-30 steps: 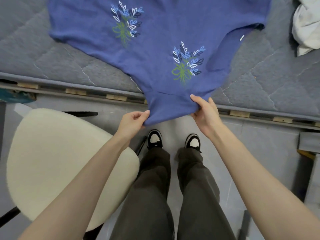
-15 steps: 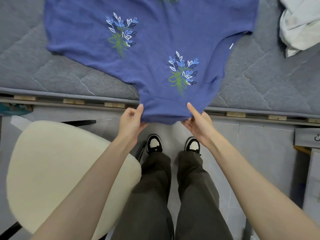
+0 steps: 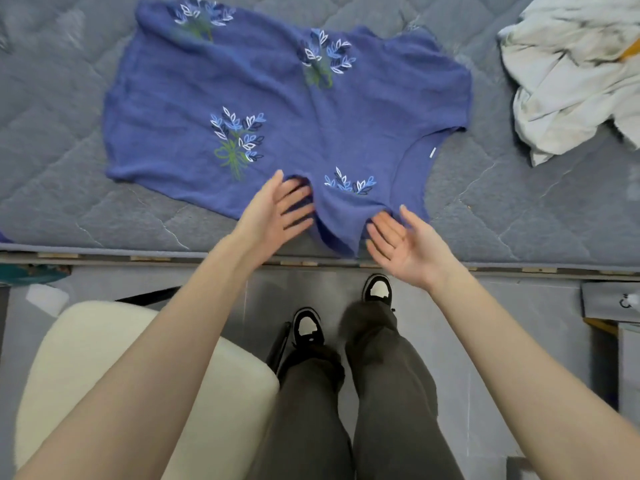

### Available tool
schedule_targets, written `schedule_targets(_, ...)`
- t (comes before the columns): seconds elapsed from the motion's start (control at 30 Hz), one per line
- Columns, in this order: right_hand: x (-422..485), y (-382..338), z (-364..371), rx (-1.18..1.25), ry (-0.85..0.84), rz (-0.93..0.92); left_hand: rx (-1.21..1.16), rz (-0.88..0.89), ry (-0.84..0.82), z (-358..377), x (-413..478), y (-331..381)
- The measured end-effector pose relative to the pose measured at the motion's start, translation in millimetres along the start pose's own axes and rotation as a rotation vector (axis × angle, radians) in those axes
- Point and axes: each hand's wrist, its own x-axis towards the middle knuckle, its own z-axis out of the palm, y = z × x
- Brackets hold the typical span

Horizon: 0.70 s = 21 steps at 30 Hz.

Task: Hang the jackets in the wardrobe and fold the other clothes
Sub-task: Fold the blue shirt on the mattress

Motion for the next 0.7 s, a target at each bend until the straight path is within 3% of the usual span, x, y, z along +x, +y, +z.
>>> schedule_targets(0.07, 7.9, -21.6, 4.1, 0.225, -0.01, -0.123, 0.061, 0.051, -0.006, 14.3, 18.0, 14.4)
schedule_targets(0.1, 13.0, -28.5, 3.7, 0.18, 0.032, -0.183, 0.156, 0.089, 0.047, 19.0, 26.1, 14.6)
schedule_targets(0.13, 18.1, -32.4, 2.6, 0.017, 0.093, -0.254, 0.275, 0.144, 0.125, 21.9, 32.8, 11.3)
schedule_targets(0.23, 34.1, -33.7, -5.3, -0.806, 0.256, -0.586, 0.732, 0.384, 0.311, 15.2, 48.6, -8.8)
schedule_targets(0.33, 46.5, -36.9, -8.3, -1.308, 0.159, -0.804, 1.041, 0.477, 0.306, 7.3, 56.1, -25.2)
schedule_targets(0.43, 61.0, -50.3, -0.6, -1.418, 0.147, -0.809, 1.259, 0.584, 0.333, 10.5, 65.5, -25.3)
schedule_targets(0.5, 73.3, -61.1, 5.1, -1.537, 0.196, -0.693, 1.439, 0.613, 0.306, 14.5, 71.9, -19.8)
schedule_targets(0.6, 81.6, -69.4, 9.4, -1.768, 0.197, -0.541, 1.728, 0.531, 0.246, 21.4, 83.7, -7.0)
schedule_targets(0.7, 79.2, -75.0, 0.9, -1.698, 0.158, -0.563, 1.891, 0.442, 0.318, 25.8, 92.6, 3.6)
